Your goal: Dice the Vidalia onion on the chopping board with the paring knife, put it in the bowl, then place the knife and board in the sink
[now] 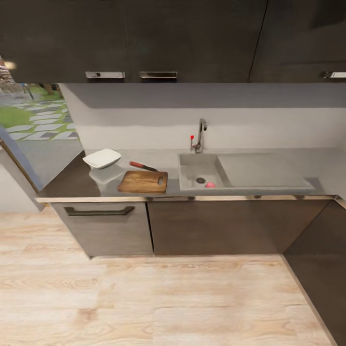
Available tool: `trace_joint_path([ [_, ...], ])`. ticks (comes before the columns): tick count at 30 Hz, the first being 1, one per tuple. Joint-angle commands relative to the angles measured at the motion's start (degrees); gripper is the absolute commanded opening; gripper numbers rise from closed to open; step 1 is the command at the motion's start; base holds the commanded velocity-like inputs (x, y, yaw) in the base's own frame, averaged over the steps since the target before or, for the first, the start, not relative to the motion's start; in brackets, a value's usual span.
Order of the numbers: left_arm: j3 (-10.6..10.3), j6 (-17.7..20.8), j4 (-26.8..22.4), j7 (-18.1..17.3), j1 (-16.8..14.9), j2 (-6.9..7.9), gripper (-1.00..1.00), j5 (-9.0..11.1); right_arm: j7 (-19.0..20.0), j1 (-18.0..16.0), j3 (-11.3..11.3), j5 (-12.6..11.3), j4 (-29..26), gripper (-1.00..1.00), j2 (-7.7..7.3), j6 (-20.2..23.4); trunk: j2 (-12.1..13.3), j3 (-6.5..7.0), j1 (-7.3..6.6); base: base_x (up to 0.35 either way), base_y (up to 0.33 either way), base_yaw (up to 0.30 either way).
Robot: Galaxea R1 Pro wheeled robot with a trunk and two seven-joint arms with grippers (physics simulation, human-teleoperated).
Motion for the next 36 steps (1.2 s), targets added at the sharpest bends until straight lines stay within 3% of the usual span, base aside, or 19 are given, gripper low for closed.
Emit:
trace_joint_path([
  [1, 0.0, -0.1, -0.1, 0.2, 0.0, -0.03, 1.00, 0.1, 0.0, 0.0, 0.4, -0.4, 0.1, 1.00, -0.02, -0.2, -0.1, -0.02, 0.03, 0.106, -0.308, 0.138],
  [17, 0.0, -0.1, -0.1, 0.2, 0.0, -0.01, 1.00, 0.2, 0.0, 0.0, 0.4, -0.4, 0.1, 1.00, -0.08, -0.2, -0.1, 0.07, 0.03, 0.105, -0.289, 0.016],
  [36, 0.0, -0.1, 0.2, 0.2, 0.1, -0.03, 1.00, 0.1, 0.0, 0.0, 0.4, -0.4, 0.1, 1.00, -0.10, -0.2, -0.1, 0.07, 0.03, 0.009, -0.015, 0.000],
])
